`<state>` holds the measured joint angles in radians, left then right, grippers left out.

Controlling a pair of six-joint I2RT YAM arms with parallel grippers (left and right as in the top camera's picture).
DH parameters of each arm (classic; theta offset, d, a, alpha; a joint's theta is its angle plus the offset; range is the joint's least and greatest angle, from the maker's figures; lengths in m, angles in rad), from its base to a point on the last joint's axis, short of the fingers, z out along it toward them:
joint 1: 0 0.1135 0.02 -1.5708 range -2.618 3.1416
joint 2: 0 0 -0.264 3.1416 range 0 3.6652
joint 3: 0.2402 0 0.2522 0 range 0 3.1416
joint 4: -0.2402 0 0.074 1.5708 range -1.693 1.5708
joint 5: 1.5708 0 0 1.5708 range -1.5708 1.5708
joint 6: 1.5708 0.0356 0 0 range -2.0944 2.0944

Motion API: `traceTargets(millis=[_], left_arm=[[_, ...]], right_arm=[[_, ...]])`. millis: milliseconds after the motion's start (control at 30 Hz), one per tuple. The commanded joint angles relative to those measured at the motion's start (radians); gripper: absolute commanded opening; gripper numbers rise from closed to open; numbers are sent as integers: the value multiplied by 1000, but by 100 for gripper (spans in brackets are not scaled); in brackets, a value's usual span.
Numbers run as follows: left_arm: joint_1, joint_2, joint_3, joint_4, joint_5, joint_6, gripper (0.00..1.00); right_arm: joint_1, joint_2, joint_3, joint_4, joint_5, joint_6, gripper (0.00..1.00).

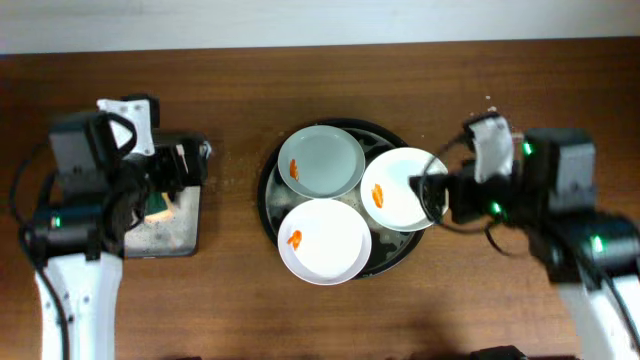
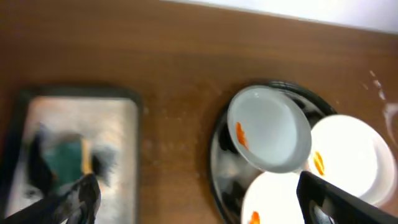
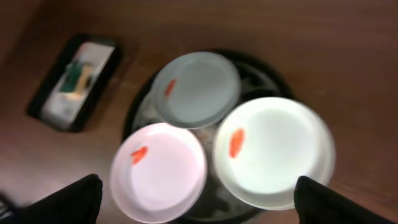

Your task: Clean dirty plates on tray and stack at the side

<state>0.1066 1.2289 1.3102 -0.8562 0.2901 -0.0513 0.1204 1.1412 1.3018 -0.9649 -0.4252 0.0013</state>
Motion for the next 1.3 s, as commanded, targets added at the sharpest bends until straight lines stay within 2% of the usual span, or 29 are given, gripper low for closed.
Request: traceTargets(millis=[0,33,100,133,200,300,433,467,500,533,633,733,800,933,1133,1167,1200,1267], left_arm=[[-2,73,19,-24,39,-13,99],[-2,90,19,-39,7,-30,99],[-2,113,19,-73,-91,-107,99],[-2,114,19,-75,-117,-124,99],[-1,111,20,-73,-196,-165,99],[-1,135,19,-98,-372,-181,93],[14,297,16,-106,-522,-225,92],[27,346,16,-102,-521,-225,89],[46,395,16,-102,-507,-228,76],[77,449,16,-102,-476,-243,70],[147,517,16,-52,-459,-234,69],[181,564,16,33,-457,-110,67],[183,629,16,83,-359,-51,56],[185,712,16,131,-359,-52,38],[183,812,16,141,-330,-52,31],[183,830,16,138,-330,-52,19],[183,842,16,137,-330,-52,3],[185,827,23,129,-330,-52,0]], right_arm=[[-3,129,28,5,-146,27,99],[-3,167,28,6,-127,68,100],[3,260,28,39,-114,136,91],[14,317,28,71,-92,148,81],[46,433,28,152,-8,199,72],[89,535,28,178,-42,199,72],[135,526,28,148,-71,198,72],[136,519,28,132,-95,198,72],[135,509,28,102,-116,194,72],[135,499,28,63,-121,188,72],[135,488,28,-3,-121,161,72],[136,488,28,-11,-121,161,70],[136,488,28,-11,-121,161,68],[136,488,28,-19,-122,161,66],[136,488,28,-19,-122,161,64],[135,488,28,-20,-122,161,63],[136,488,28,-20,-125,162,63],[136,488,28,-20,-129,162,63]])
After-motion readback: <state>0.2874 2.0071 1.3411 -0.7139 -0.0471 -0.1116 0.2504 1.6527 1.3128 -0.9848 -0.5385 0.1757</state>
